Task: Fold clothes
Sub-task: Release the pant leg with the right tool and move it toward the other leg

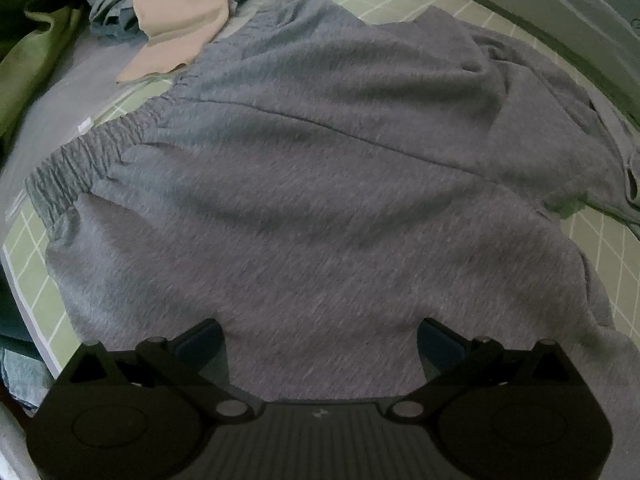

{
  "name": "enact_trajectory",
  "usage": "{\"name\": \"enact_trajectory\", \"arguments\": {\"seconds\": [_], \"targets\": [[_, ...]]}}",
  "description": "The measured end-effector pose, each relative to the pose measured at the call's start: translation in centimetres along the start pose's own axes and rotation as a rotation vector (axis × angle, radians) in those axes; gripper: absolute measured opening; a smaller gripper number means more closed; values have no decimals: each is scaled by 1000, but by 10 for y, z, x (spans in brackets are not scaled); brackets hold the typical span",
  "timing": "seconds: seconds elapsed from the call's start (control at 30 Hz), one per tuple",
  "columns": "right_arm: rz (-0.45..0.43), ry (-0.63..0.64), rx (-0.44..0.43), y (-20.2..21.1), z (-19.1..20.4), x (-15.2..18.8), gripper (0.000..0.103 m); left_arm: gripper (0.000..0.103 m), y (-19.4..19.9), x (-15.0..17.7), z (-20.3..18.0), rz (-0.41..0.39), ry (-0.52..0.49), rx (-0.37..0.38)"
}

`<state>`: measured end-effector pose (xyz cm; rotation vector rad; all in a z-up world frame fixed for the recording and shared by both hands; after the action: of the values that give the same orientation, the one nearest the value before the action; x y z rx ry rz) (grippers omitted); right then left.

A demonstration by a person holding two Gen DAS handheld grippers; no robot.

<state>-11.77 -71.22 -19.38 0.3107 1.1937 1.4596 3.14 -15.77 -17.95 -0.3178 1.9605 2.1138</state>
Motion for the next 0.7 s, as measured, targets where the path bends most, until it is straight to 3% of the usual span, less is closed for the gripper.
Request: {"name": "enact_trajectory", "arguments": {"seconds": [0.07, 0.1, 0.13, 0.23, 0.4, 0.53, 0.67, 0.7], "targets": [[10, 40, -2, -3, 7, 3, 42, 103, 1, 1, -1, -12, -1, -2], [24, 76, -5, -5, 12, 6, 13, 103, 1, 2, -1, -21, 5, -3], [32, 108, 0, -6, 16, 8, 5, 103, 2, 3, -1, -27, 2, -3], [-12, 221, 19, 6, 33, 13, 4, 103, 2, 4, -1, -32, -20, 5], [-76, 466, -74, 39, 89, 41, 4, 103, 8, 11, 12, -14, 6, -13], [-6, 690, -160, 45, 137, 106, 4, 103, 20, 20, 22, -26, -2, 4], [85, 773, -145, 36, 149, 166, 7, 103, 29, 25, 31, -43, -60, 10], [82, 777, -145, 41, 149, 171, 14, 103, 32, 26, 34, -47, -76, 5]]}}
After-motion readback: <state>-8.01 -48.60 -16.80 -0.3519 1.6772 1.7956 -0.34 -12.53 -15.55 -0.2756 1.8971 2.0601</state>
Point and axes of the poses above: each gripper's, at about its wrist camera, not at the fingertips, and y roughly against the way its jaws point, z to its left, x to its underside, the point moved 6 cm from there along -y, roughly the way its jaws point, and after that the axes turned 12 degrees about -y, right-handed, at the moved point
